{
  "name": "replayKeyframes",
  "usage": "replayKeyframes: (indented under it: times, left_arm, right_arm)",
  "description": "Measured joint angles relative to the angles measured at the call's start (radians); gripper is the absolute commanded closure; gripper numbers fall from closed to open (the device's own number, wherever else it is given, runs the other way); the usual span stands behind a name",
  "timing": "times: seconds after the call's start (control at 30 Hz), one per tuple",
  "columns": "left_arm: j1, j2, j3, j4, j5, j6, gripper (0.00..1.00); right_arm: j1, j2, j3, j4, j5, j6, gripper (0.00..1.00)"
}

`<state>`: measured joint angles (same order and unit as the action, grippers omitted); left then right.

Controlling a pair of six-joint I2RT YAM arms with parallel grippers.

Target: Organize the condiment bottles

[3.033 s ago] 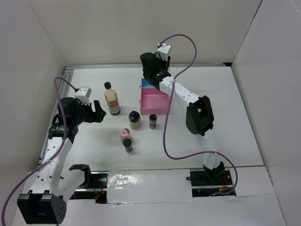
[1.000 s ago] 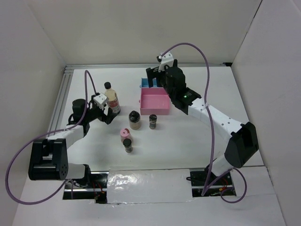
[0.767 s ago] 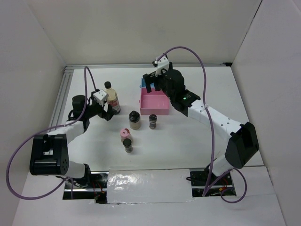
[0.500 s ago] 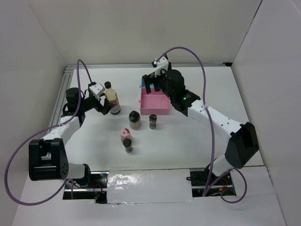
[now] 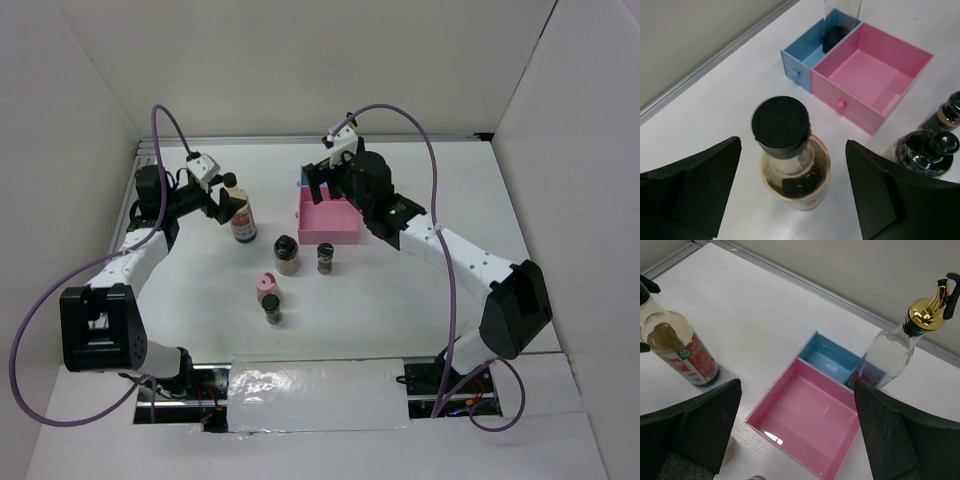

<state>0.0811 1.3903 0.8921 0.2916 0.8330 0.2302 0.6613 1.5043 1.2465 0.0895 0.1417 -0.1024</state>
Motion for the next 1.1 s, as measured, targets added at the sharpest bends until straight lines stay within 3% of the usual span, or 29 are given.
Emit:
replayKeyframes:
  times: [0.23,0.33,0.7,0.8,0.87,1.1]
  left_arm:
    - [0.000,0.046,0.035,0.009,-0.017,-0.005,0.22]
    - [-0.002,0.049,0.036,0.007,-0.017,-0.006,0.39]
    - [-0.010,0.063,0.049,0.012,0.006,-0.045,0.64]
    - [-0.010,0.069,0.053,0.016,0.007,-0.053,0.79]
    - [-0.010,0.071,0.055,0.016,0.007,-0.056,1.00]
    - [-0.010,0.085,0.084,-0.005,-0.009,-0.100,1.00]
  right_arm:
    - [-0.001,-0.024,-0.028,0.000,0.005,0.002,0.00]
    - [-0.004,-0.032,-0.030,0.000,0.011,0.004,0.00]
    - [-0.013,-0.076,-0.056,0.000,0.031,0.009,0.00]
    - [-0.016,-0.083,-0.068,0.000,0.034,0.012,0.00]
    - [-0.021,-0.087,-0.077,0.000,0.034,0.020,0.00]
    - [-0.069,-0.121,-0.136,0.001,0.034,0.080,0.00]
